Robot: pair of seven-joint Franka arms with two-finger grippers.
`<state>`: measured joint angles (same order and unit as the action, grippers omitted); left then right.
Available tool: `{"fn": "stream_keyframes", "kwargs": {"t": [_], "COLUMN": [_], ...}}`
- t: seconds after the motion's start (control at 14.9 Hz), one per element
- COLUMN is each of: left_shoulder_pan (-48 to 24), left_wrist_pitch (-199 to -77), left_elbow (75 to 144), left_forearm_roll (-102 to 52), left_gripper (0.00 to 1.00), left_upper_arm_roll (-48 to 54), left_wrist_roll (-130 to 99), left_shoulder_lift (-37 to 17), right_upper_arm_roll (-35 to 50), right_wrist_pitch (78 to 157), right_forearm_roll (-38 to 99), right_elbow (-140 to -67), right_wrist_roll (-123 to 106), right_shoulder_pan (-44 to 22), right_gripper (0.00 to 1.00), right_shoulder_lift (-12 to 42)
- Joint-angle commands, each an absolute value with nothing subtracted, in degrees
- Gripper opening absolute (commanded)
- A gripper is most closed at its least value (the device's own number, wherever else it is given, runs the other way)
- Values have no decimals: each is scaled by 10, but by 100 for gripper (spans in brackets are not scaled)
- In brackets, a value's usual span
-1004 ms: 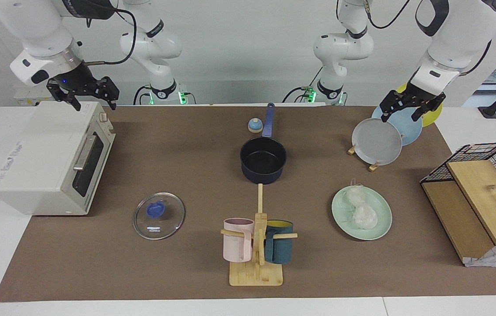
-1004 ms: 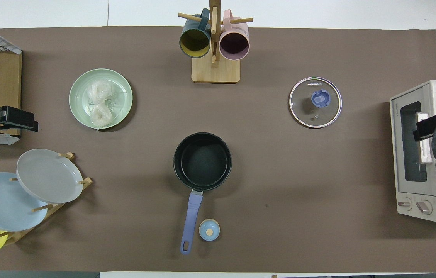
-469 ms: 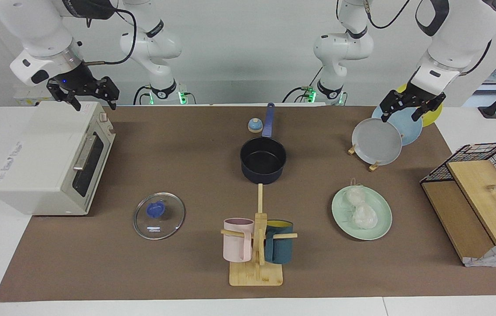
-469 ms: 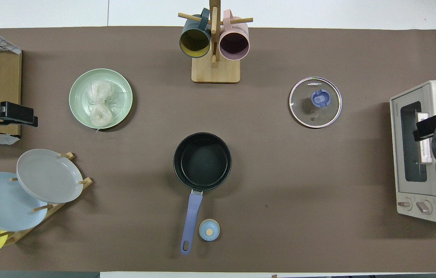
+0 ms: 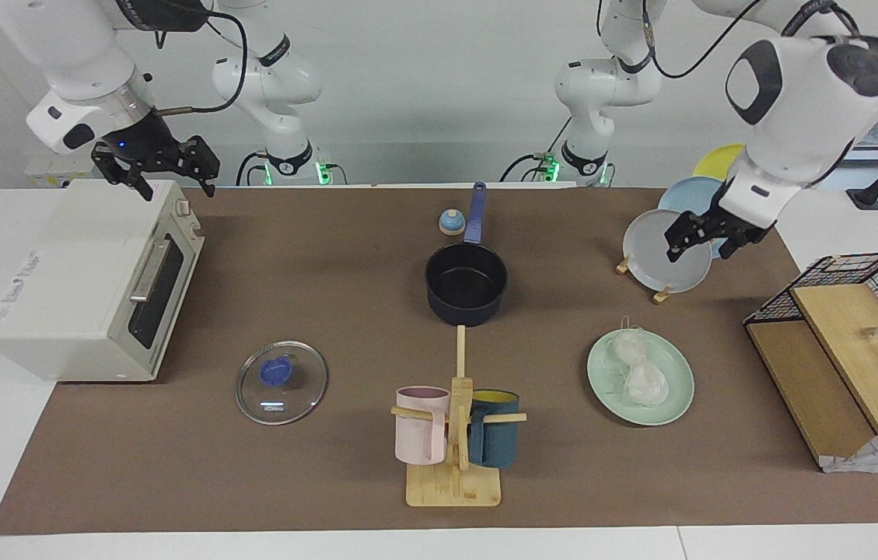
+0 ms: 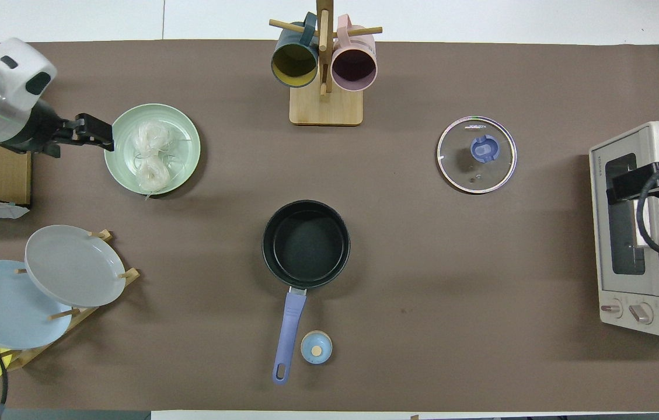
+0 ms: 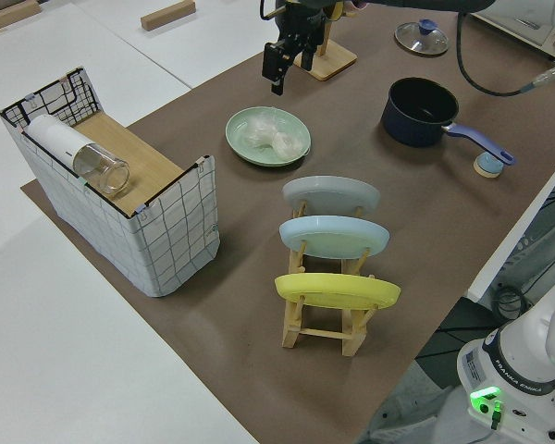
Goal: Transfer vermicelli from plate to pot
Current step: 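Reach the left gripper to the vermicelli on the green plate, then grasp the vermicelli with the left gripper while the right gripper grasps the lid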
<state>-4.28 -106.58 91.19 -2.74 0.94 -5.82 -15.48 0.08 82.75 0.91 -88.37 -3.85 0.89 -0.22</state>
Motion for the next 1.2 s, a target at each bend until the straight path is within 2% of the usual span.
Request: {"fn": "stream_keyframes", "kwargs": {"t": [0.0,0.13,0.54,1.0,1.07,1.14], "left_shoulder_pan": [-61,-69,-80,-82,-82,-83], "left_wrist_pitch": [-1127,-1154,-1206,-1225,-1225,-1224], "left_elbow": [882,885,914,941,942,942], "left_forearm_roll": [-33,-26,8,18,18,18], "left_gripper": [100,100,100,100,97,78], "left_upper_arm_roll": [4,3,4,4,4,4], "left_wrist_roll": [-70,-70,-69,-64,-63,-63], "left_shoulder_lift": [-237,-269,-291,-290,-290,-289], "right_upper_arm_roll": [4,4,5,6,6,6], "right_wrist_pitch": [861,890,983,1131,1149,1161], "right_forearm_roll": [17,16,14,14,14,16], "right_elbow": [-894,-895,-898,-989,-997,-998], "right_wrist_roll": [-33,-21,-11,-11,-11,-11], "right_shoulder_pan": [-1,-19,-40,-47,-47,-47], "right_gripper": [100,100,100,100,100,100], "right_shoulder_lift": [4,29,111,121,124,133]}}
